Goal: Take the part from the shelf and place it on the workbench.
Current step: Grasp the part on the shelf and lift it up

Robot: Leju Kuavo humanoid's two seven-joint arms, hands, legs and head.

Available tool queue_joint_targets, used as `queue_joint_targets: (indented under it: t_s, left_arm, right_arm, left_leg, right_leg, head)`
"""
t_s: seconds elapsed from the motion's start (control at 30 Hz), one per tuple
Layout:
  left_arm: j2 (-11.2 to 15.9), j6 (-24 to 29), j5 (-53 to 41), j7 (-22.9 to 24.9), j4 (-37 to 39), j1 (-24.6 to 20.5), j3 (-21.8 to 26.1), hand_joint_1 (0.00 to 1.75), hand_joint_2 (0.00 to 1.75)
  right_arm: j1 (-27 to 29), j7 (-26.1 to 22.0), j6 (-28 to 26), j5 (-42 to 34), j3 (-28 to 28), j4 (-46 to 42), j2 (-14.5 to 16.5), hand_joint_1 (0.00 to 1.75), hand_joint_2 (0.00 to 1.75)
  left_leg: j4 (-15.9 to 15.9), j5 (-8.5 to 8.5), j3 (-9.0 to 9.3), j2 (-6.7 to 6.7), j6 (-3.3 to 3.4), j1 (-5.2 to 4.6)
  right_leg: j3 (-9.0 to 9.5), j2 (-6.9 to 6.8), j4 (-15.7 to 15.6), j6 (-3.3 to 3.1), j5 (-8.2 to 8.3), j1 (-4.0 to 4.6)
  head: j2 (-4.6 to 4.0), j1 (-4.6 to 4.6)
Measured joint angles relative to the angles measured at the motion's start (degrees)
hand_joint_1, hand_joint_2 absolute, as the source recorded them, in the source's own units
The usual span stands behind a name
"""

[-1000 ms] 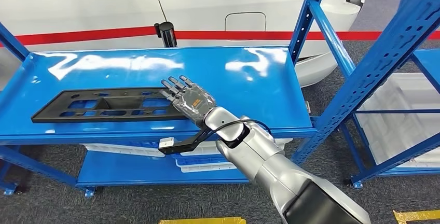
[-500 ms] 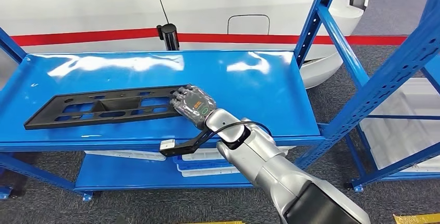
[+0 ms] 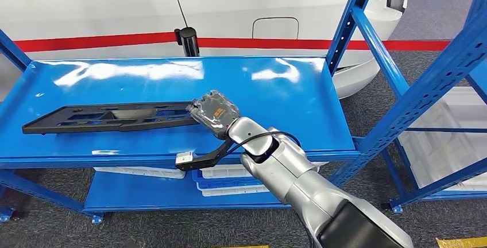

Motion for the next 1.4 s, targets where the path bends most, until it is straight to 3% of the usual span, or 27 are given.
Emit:
queue_joint_targets:
  t_s: [0.53, 0.7, 0.83, 1.1, 1.4]
  left_arm:
    - [-0.1, 0.5, 0.2, -0.6, 0.0, 0.0, 0.4, 0.00, 0.00]
    - [-0.2, 3.3, 2.0, -6.8, 0.0, 0.0, 1.3, 0.00, 0.00]
    - [-0.4, 7.9, 2.9, -12.5, 0.0, 0.2, 2.2, 0.00, 1.75]
    - [-0.4, 8.6, 3.7, -13.3, 0.0, 1.0, 3.2, 0.00, 1.75]
    - [-0.3, 7.8, 3.7, -13.3, 0.0, 0.8, 3.3, 0.00, 1.75]
  right_arm:
    - [0.1, -0.2, -0.1, 0.0, 0.0, -0.9, -0.5, 1.75, 1.75]
    - [0.2, -0.2, -1.2, -1.2, -0.8, -3.1, -1.7, 1.75, 1.75]
    - [-0.2, -0.2, -1.1, -1.6, -3.8, -10.2, -5.2, 1.75, 1.75]
    - [-1.9, -0.6, 1.3, -2.2, -11.0, -25.4, -12.5, 1.74, 1.75]
    - [-2.1, -0.7, 1.5, -2.9, -13.3, -32.0, -15.9, 1.75, 1.75]
  left_leg:
    - [0.0, 0.01, 0.01, 0.00, -0.04, 0.46]
    - [0.0, 0.02, 0.00, 0.01, -0.05, 0.47]
    - [0.0, 0.03, -0.03, -0.01, -0.05, 0.44]
    - [0.0, 0.01, -0.07, -0.01, -0.03, 0.41]
    - [0.0, 0.01, -0.06, 0.01, -0.03, 0.51]
  right_leg:
    - [0.00, 0.00, 0.0, -0.01, -0.01, 0.05]
    - [-0.01, 0.00, 0.0, -0.02, -0.01, 0.05]
    - [0.00, -0.05, 0.0, -0.01, 0.00, 0.04]
    - [-0.01, -0.06, 0.0, 0.00, 0.01, 0.00]
    - [-0.01, -0.05, 0.0, 0.00, 0.01, 0.02]
  head:
    - [0.00, -0.01]
    - [0.00, -0.01]
    - [0.00, -0.01]
    - [0.00, 0.00]
    - [0.00, -0.01]
